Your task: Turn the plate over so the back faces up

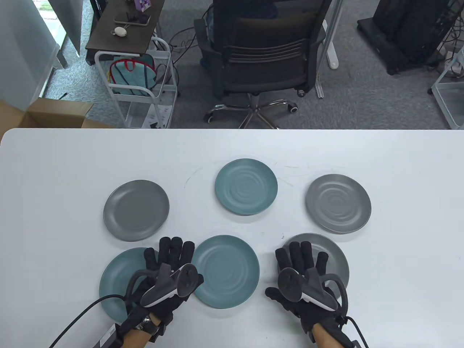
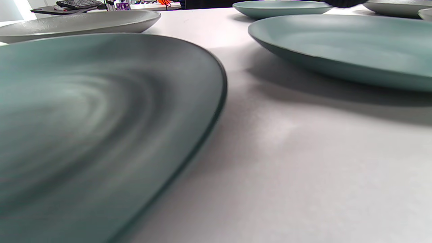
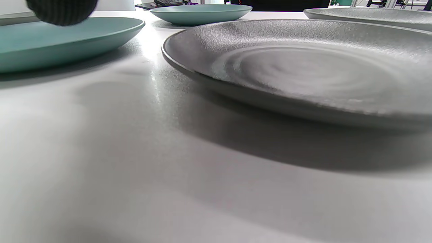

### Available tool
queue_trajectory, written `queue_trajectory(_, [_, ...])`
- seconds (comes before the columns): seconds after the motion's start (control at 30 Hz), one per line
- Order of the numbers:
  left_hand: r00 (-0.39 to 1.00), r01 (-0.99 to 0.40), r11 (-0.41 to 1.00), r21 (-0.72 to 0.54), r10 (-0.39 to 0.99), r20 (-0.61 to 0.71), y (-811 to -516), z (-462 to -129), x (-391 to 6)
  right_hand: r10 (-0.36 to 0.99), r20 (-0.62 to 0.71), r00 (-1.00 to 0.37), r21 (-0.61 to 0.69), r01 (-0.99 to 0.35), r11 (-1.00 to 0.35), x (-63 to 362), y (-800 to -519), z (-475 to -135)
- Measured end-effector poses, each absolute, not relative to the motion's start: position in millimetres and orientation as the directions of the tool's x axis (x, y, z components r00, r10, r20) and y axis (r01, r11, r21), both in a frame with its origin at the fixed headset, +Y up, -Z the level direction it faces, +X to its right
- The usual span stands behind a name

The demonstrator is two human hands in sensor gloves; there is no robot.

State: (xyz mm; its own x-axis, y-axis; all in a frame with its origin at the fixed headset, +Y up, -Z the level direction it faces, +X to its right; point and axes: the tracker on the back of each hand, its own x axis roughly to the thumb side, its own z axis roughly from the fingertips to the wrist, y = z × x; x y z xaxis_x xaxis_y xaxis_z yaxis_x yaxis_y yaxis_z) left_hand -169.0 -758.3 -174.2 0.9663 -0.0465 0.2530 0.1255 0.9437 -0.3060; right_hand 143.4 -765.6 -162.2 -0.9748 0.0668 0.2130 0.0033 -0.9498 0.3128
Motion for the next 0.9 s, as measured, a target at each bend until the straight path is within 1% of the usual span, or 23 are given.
queue_trajectory(0.1, [0.969, 0.102, 0.943, -0.315, -0.023, 0.247, -757, -176, -170, 0.058, 0.21, -0.976, 0.309, 0.01, -0.951, 144, -766, -163])
queue_trajectory(0.27, [0.973, 0.069, 0.956, -0.284, -0.002, 0.23, -748, -182, -175, 0.062, 0.203, -0.977, 0.306, 0.003, -0.952, 145, -765, -164])
queue_trajectory(0.4, [0.982, 0.042, 0.967, -0.251, 0.006, 0.187, -737, -194, -185, 0.073, 0.2, -0.977, 0.299, -0.01, -0.954, 145, -763, -164])
queue_trajectory(0.47, [0.987, 0.018, 0.968, -0.252, 0.022, 0.157, -731, -204, -192, 0.072, 0.2, -0.977, 0.301, -0.008, -0.954, 145, -763, -164])
queue_trajectory(0.57, [0.992, 0.024, 0.97, -0.244, 0.006, 0.123, -724, -216, -200, 0.076, 0.2, -0.977, 0.296, -0.014, -0.955, 146, -762, -164])
queue_trajectory(0.67, [0.999, -0.031, 0.961, -0.275, 0.041, 0.032, -716, -242, -216, 0.084, 0.206, -0.975, 0.285, -0.022, -0.958, 145, -763, -165])
queue_trajectory(0.9, [0.997, -0.01, 0.942, -0.336, -0.014, -0.069, -718, -278, -237, 0.085, 0.209, -0.974, 0.3, -0.019, -0.954, 144, -764, -165])
